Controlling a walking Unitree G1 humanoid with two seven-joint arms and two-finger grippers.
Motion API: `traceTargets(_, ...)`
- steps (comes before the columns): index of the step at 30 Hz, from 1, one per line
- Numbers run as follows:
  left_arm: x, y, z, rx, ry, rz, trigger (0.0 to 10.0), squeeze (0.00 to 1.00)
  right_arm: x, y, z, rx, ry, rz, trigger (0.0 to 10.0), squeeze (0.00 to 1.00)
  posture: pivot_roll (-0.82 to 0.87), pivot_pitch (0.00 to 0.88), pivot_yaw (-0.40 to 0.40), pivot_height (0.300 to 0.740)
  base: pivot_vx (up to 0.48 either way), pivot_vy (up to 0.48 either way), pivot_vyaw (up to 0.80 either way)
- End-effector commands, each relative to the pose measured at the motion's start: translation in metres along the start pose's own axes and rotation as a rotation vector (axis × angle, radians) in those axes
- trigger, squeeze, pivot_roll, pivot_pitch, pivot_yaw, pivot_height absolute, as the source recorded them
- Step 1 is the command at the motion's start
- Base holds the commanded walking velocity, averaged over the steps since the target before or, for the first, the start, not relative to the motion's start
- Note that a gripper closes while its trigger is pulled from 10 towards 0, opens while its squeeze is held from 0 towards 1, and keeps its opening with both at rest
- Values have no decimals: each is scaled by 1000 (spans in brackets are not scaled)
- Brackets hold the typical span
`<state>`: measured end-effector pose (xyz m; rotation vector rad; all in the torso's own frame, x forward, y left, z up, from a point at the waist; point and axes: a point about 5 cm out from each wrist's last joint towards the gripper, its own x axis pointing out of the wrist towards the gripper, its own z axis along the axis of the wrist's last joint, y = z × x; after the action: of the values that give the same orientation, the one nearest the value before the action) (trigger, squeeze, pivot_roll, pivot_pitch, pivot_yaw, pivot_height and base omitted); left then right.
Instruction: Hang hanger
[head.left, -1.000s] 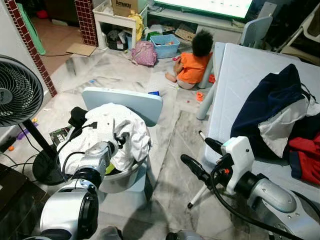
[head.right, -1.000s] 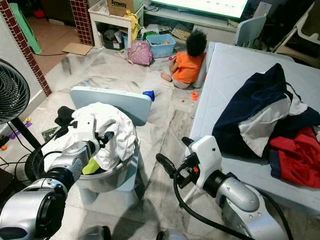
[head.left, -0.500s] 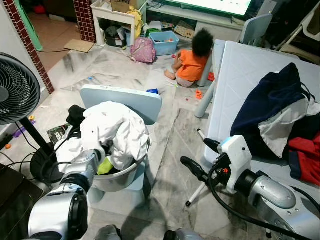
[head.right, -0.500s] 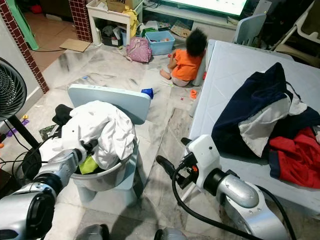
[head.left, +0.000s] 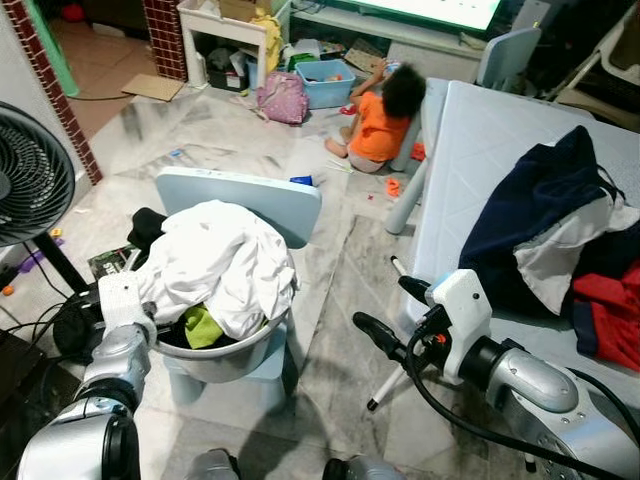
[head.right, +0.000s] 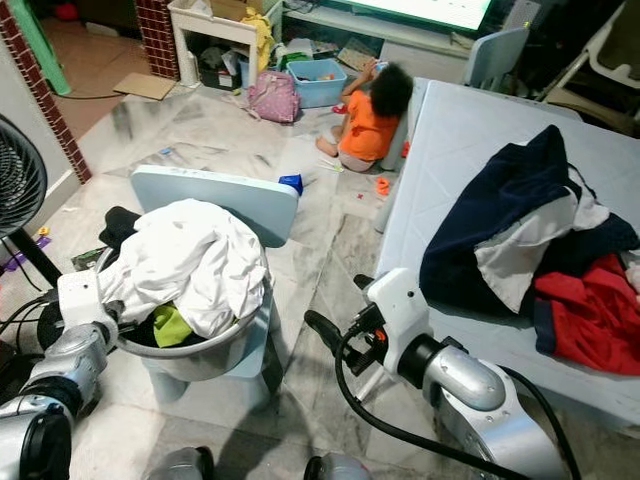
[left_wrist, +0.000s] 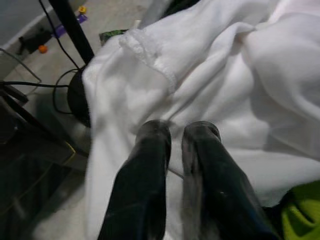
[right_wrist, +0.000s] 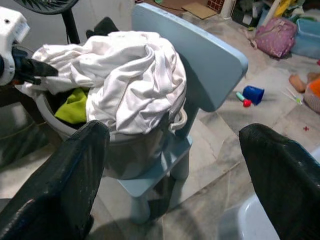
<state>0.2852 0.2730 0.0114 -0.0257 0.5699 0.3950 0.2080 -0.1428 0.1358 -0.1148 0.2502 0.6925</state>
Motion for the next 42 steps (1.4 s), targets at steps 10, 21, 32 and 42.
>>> traceTargets(10, -36, -40, 29, -29, -379, -102, 10000, 1000, 25, -9, 6, 67, -124, -108, 10000, 0, -26, 78, -101, 740, 0, 0, 0)
traceTargets(21, -59, -54, 61, -34, -522, -186, 10000, 573, 43, -16, 11, 62, -203, -137, 10000, 0, 37, 55, -78, 740, 123, 0, 0)
traceTargets(32, -63, -59, 73, -37, -520, -224, 10000, 0, 49, -14, 13, 70, -246, -136, 10000, 0, 46, 42, -59, 740, 302, 0, 0)
traceTargets(42, -66, -64, 73, -44, -496, -252, 10000, 0, 52, -13, 14, 68, -266, -118, 10000, 0, 46, 37, -57, 740, 323, 0, 0)
